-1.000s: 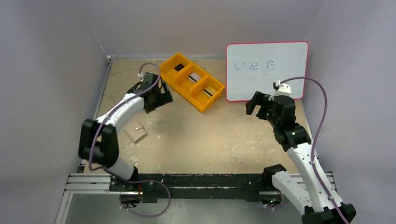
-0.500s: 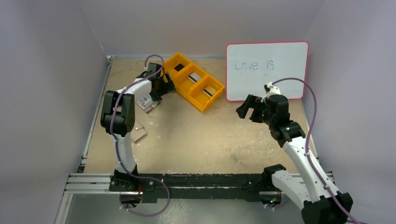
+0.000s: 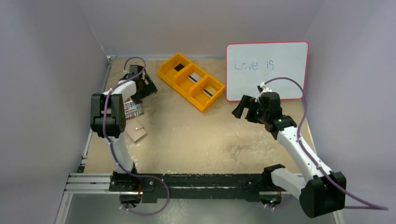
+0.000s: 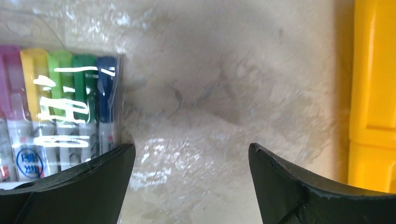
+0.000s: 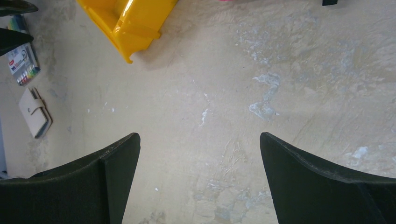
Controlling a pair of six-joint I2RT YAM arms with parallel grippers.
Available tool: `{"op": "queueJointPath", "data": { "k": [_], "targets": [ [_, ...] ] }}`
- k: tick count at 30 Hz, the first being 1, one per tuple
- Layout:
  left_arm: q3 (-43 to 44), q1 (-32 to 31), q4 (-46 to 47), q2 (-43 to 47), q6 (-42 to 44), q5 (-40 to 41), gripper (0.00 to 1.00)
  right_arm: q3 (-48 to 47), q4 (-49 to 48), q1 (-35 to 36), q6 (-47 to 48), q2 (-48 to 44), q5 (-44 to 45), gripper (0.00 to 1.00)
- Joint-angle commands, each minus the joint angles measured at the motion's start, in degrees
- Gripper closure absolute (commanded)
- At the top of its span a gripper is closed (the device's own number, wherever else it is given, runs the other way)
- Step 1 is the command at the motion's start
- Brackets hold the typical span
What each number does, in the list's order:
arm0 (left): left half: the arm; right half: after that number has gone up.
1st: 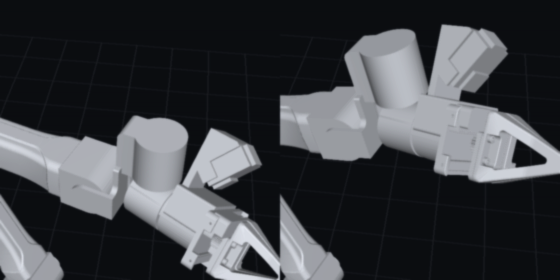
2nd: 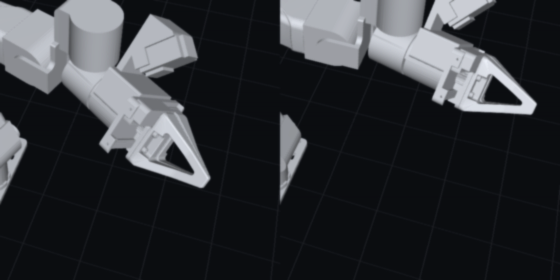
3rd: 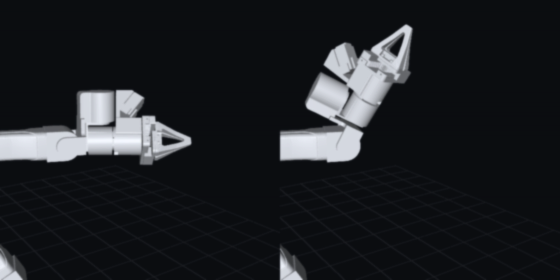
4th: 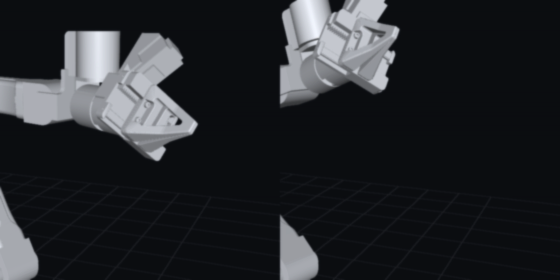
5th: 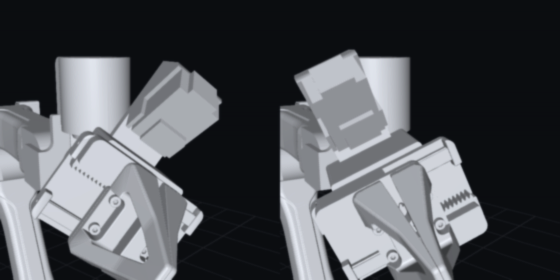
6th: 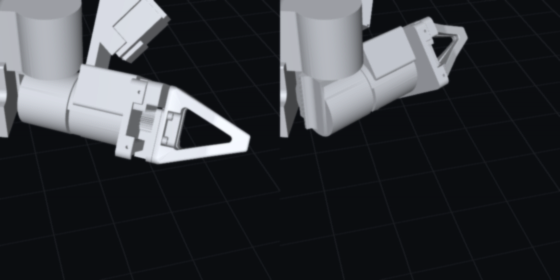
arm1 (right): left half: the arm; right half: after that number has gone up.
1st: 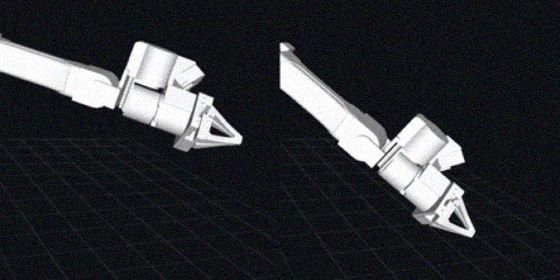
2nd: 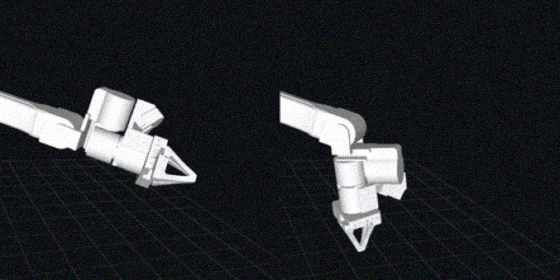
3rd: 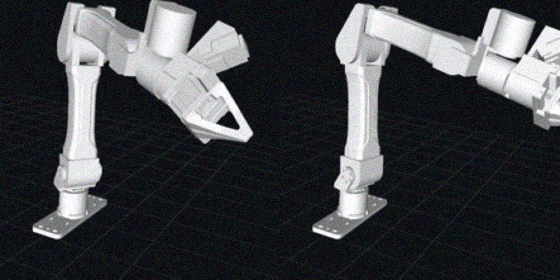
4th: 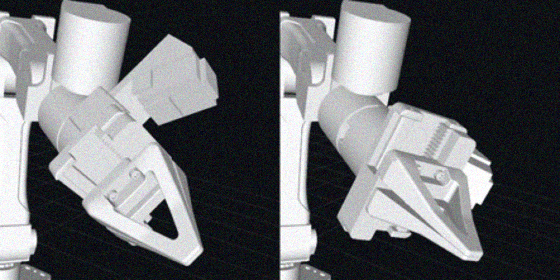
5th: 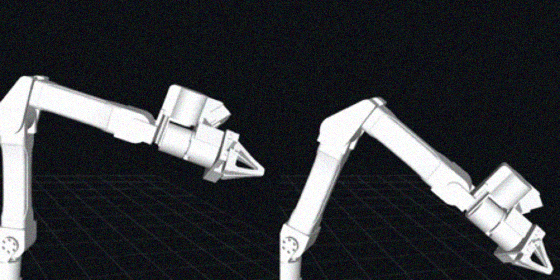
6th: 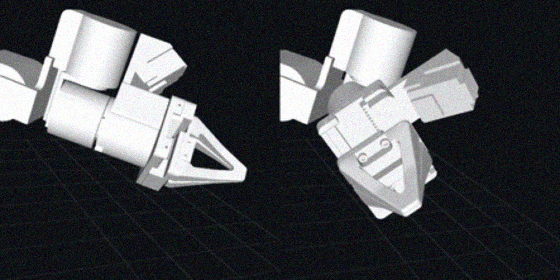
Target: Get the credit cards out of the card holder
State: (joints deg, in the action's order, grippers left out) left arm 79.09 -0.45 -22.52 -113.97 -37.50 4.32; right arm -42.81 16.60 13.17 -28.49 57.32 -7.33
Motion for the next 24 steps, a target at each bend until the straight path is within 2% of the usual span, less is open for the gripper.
{"op": "queueJointPath", "data": {
  "k": [1, 3, 6, 9, 12, 17, 24],
  "targets": [
    [-2.97, -0.46, -1.41, 5.94, 2.26, -1.27, 0.08, -3.9, -6.06, -0.12, -1.78, 4.94, -4.41, 0.02],
    [-4.48, -1.32, 1.71, 9.28, 1.69, -3.84, 0.08, -5.4, -8.22, 0.28, -3.36, 8.65, -4.45, 0.03],
    [-5.26, -4.25, 4.89, 13.51, 2.85, -7.73, 0.09, -10.55, -7.65, 2.82, -5.72, 14.75, 2.03, 0.02],
    [-3.63, -8.42, 6.97, 15.51, 5.77, -10.2, 0.09, -15.99, -4.55, 5.83, -8.45, 20.71, 10.5, 0.01],
    [-0.56, -13.44, 8.57, 15.33, 9.86, -11.19, 0.09, -18.65, -2.49, 7.22, -8.91, 23.24, 12.77, 0.0],
    [4.37, -17.69, 12.82, 10.79, 10.35, -18.32, 0.09, -15.13, -3.2, 7.42, -9.04, 20.29, 11.99, 0.0],
    [12.33, -20.33, 13.07, 1.8, 11.08, -20.64, 0.09, -7.33, -3.89, 7.45, -9.49, 12.15, 9.42, 0.0]
  ]
}}
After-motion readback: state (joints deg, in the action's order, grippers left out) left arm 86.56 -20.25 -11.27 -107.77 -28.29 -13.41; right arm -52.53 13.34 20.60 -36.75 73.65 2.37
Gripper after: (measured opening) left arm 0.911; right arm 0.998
